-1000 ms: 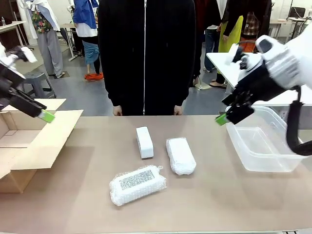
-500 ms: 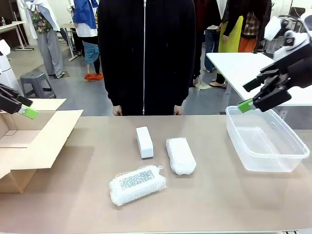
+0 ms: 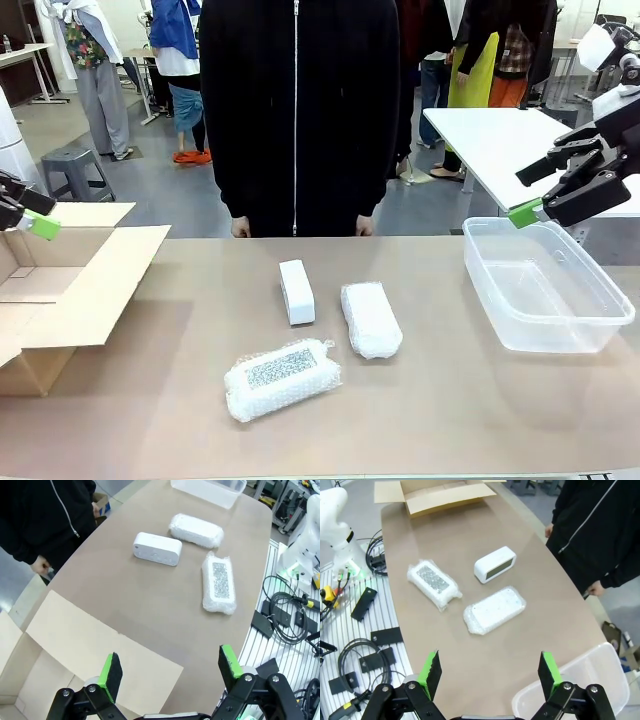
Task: Separate and place wrapped and unwrapped clocks.
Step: Pick up the Digital clock indicated by the person.
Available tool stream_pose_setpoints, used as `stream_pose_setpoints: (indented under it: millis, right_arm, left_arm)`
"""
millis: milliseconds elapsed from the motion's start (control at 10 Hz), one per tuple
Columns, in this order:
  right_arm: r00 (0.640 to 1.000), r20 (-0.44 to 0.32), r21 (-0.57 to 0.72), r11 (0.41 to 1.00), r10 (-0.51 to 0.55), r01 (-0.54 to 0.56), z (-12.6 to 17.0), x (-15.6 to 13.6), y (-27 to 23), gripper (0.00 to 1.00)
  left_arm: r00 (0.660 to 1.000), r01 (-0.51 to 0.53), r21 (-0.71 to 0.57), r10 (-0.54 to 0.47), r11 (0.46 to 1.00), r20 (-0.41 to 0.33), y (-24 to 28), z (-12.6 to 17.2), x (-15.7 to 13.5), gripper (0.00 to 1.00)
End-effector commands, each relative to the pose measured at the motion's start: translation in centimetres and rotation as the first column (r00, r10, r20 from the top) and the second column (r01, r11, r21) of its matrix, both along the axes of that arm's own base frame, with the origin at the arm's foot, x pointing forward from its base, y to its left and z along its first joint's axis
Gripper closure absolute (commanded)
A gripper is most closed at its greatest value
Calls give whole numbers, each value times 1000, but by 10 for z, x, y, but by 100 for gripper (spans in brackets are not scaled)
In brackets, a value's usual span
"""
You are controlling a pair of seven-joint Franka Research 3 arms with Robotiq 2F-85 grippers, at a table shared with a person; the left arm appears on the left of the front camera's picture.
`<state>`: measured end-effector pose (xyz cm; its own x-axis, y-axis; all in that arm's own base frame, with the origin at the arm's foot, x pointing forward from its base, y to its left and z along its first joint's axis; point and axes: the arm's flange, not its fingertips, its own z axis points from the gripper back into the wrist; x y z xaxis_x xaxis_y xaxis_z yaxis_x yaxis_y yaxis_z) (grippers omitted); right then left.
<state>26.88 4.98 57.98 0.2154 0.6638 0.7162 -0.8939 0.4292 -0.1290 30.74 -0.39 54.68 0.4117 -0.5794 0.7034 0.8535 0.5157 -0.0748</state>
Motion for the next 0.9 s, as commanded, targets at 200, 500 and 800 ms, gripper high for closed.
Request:
stream_pose_setpoints:
  millis: [200,500,800]
  right_arm:
    - [999,-21,20,999,35,-34,-71,-28,2,0]
    - [999,-25,0,999,40,-40,-70,-25,4,0]
    - [999,-30,-15,1000,15,-15,-10,5,1,0]
  left_arm:
    - [998,53,-2,-53,999,28,-7,-11,-15,0]
    - [999,45,-5,-45,999,27,-5,-12,-10,0]
    - [1000,27,14,-27,1000,12,-4,1,-3,0]
